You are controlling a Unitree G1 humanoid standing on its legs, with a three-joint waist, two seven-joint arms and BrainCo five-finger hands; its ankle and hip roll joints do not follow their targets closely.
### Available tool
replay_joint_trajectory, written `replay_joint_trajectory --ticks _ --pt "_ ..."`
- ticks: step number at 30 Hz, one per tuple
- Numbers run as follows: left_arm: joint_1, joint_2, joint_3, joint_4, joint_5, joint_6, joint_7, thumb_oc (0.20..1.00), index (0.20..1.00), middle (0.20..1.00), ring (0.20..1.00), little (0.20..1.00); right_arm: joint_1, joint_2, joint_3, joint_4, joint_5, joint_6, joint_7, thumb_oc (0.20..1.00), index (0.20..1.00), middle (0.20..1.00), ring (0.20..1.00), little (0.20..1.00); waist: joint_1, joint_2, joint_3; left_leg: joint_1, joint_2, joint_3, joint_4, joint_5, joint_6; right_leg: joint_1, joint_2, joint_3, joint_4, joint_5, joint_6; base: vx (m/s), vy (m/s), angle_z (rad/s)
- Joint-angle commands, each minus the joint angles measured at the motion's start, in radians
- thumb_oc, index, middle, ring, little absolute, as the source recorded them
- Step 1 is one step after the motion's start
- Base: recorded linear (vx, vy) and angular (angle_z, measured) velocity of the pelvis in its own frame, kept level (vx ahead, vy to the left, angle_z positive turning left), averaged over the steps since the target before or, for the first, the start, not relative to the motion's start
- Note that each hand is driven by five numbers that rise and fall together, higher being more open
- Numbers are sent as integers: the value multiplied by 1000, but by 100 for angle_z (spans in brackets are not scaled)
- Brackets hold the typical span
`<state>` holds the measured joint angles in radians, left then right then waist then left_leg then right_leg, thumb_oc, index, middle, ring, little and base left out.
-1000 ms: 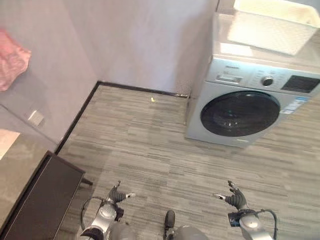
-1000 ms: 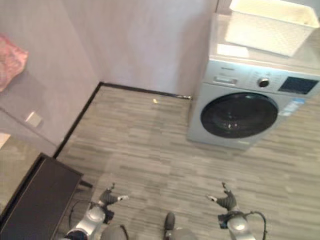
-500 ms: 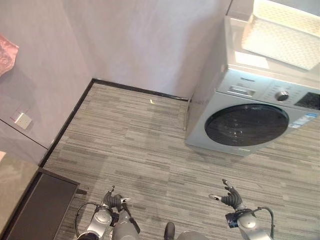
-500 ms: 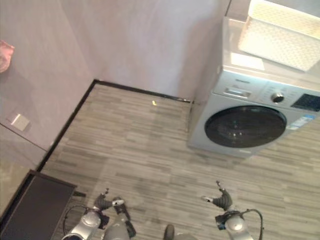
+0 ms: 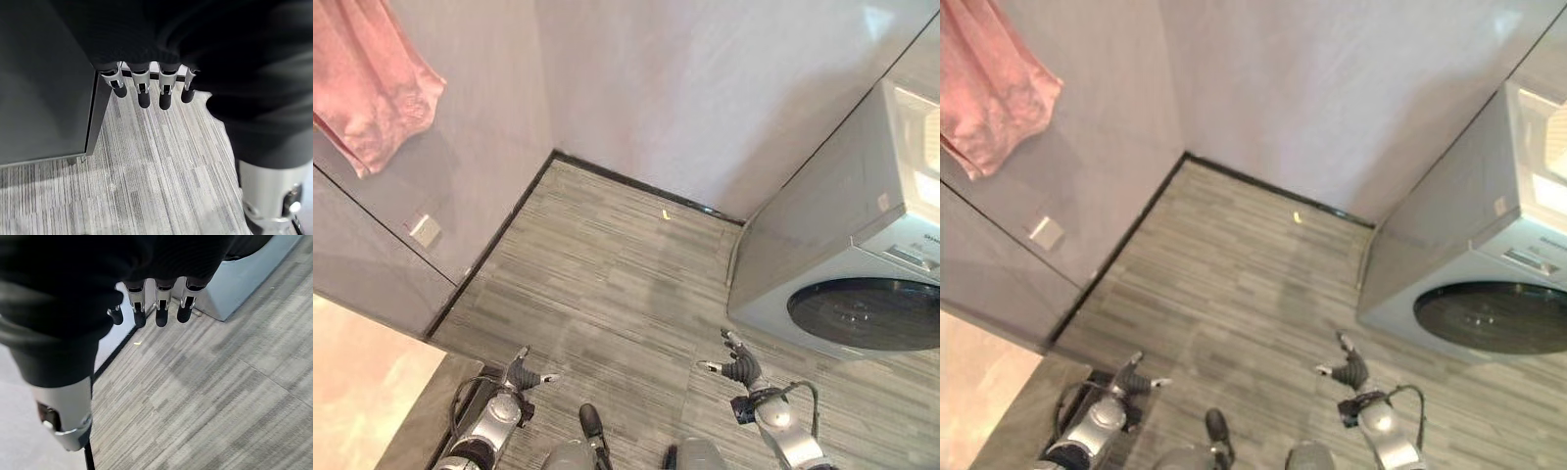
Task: Put brush and paste in cup on sink, flatten towel.
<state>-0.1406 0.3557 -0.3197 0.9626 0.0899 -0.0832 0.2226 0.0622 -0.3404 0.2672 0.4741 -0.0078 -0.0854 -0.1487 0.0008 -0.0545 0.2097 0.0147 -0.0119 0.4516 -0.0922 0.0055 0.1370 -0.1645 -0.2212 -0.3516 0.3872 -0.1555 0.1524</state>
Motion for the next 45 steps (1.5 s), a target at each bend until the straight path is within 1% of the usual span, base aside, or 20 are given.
replay_joint_trajectory --ticks 1,4,9,13,16,20,22,25,26,27,28,30,33,35,36,39,40,42,43,45 --pt "-20 -3 16 -14 50 -22 17 1000 1000 1000 1000 1000 -18 -18 -14 -12 -24 -32 -20 1000 1000 1000 1000 1000 -21 5 25 -1 49 -17 23 4 -127 41 63 14 -180 168 -9 178 -10 20" --pt "-23 -11 15 -6 58 -28 18 1000 1000 1000 1000 1000 -23 -21 -11 -26 -32 -33 -24 1000 1000 1000 1000 1000 -39 11 34 21 38 -28 20 1 -129 -1 78 63 -288 235 -6 181 -12 32" --pt "-16 -29 17 26 68 -33 23 1000 1000 1000 1000 1000 -11 -16 -19 -33 -41 -29 -28 1000 1000 1000 1000 1000 -69 20 34 78 43 -77 7 -28 -155 -98 25 166 -394 349 41 300 -78 26" --pt "-1 -37 13 52 84 -32 14 1000 1000 1000 1000 1000 24 -29 -26 -68 -71 -27 -16 1000 1000 1000 1000 1000 -107 12 25 149 55 -155 7 -72 -174 -105 45 285 -378 358 47 355 -156 47" --pt "13 -51 26 91 70 -28 15 1000 1000 1000 1000 1000 37 -65 -33 -74 -60 -39 6 1000 1000 1000 1000 1000 -113 23 1 160 117 -222 122 -65 -197 -70 116 288 -317 308 1 454 -364 87" --pt "5 -46 20 72 49 -23 5 1000 1000 1000 1000 1000 29 -110 -30 -72 -57 -45 16 1000 1000 1000 1000 1000 -90 19 20 23 194 -296 423 83 -218 4 177 242 -313 243 -77 244 -347 27" --pt "-12 -42 19 63 31 -20 4 1000 1000 1000 1000 1000 42 -129 -50 -84 -34 -47 12 1000 1000 1000 1000 1000 -72 -11 58 -107 228 -271 655 121 -211 72 179 205 -324 202 -123 273 -379 10" --pt "-17 -39 32 44 3 -19 4 1000 1000 1000 1000 1000 56 -131 -56 -93 -40 -36 22 1000 1000 1000 1000 1000 -50 -14 63 -205 152 -238 572 68 -205 124 167 192 -335 168 -114 243 -106 29" --pt "-17 -39 32 44 3 -19 4 1000 1000 1000 1000 1000 57 -131 -56 -94 -40 -36 22 1000 1000 1000 1000 1000 -51 -15 63 -203 151 -238 572 67 -204 124 165 192 -335 167 -113 191 0 44" --pt "-16 -35 38 33 -1 -20 4 1000 1000 1000 1000 1000 71 -130 -63 -102 -38 -34 24 1000 1000 1000 1000 1000 -55 -16 58 -224 182 -179 505 68 -203 144 152 177 -347 163 -103 490 174 28" --pt "-19 -27 42 23 12 -23 3 1000 1000 1000 1000 1000 95 -132 -74 -109 -40 -38 29 1000 1000 1000 1000 1000 -27 5 41 -278 197 -134 220 142 -222 199 146 157 -358 120 -78 632 238 19" --pt "-16 -26 44 30 22 -29 6 1000 1000 1000 1000 1000 97 -132 -63 -98 -51 -46 28 1000 1000 1000 1000 1000 -12 17 33 -292 219 -160 54 234 -248 248 140 144 -363 94 -65 564 300 35" --pt "-7 -15 52 1 27 -32 -1 1000 1000 1000 1000 1000 96 -143 -62 -103 -65 -41 46 1000 1000 1000 1000 1000 -19 22 9 -306 284 -55 24 256 -277 326 96 116 -362 65 -35 487 335 7" --pt "11 -10 58 -11 25 -30 -2 1000 1000 1000 1000 1000 95 -137 -58 -112 -71 -32 54 1000 1000 1000 1000 1000 -10 28 1 -269 287 -28 32 263 -262 342 94 124 -359 56 -27 323 278 4" --pt "16 -12 46 -14 33 -33 -7 1000 1000 1000 1000 1000 90 -120 -39 -97 -73 -31 68 1000 1000 1000 1000 1000 7 19 -10 -311 261 -50 135 246 -246 374 49 120 -343 46 -17 374 368 -15" --pt "13 -4 43 -18 38 -34 -9 1000 1000 1000 1000 1000 79 -94 -30 -82 -75 -26 66 1000 1000 1000 1000 1000 12 -10 -14 -320 234 -20 206 196 -223 375 -9 130 -307 109 -5 312 391 -15" --pt "12 1 40 -17 34 -35 -3 1000 1000 1000 1000 1000 66 -69 -14 -67 -77 -23 65 1000 1000 1000 1000 1000 22 -30 -22 -308 196 -12 219 147 -192 345 -67 137 -266 208 12 232 379 -15" --pt "12 8 43 -23 27 -35 3 1000 1000 1000 1000 1000 40 -58 14 -67 -79 -25 71 1000 1000 1000 1000 1000 32 -46 -18 -289 160 -26 217 102 -183 309 -93 146 -213 283 16 287 410 -34" --pt "10 18 49 -29 23 -37 4 1000 1000 1000 1000 1000 20 -52 37 -65 -83 -30 76 1000 1000 1000 1000 1000 46 -58 -14 -282 144 -25 221 79 -169 298 -101 131 -193 313 22 234 285 -24" --pt "-1 33 40 -33 28 -37 9 1000 1000 1000 1000 1000 1 -44 60 -57 -81 -30 74 1000 1000 1000 1000 1000 46 -62 -13 -274 115 -36 203 78 -138 265 -39 183 -171 312 7 161 240 26"
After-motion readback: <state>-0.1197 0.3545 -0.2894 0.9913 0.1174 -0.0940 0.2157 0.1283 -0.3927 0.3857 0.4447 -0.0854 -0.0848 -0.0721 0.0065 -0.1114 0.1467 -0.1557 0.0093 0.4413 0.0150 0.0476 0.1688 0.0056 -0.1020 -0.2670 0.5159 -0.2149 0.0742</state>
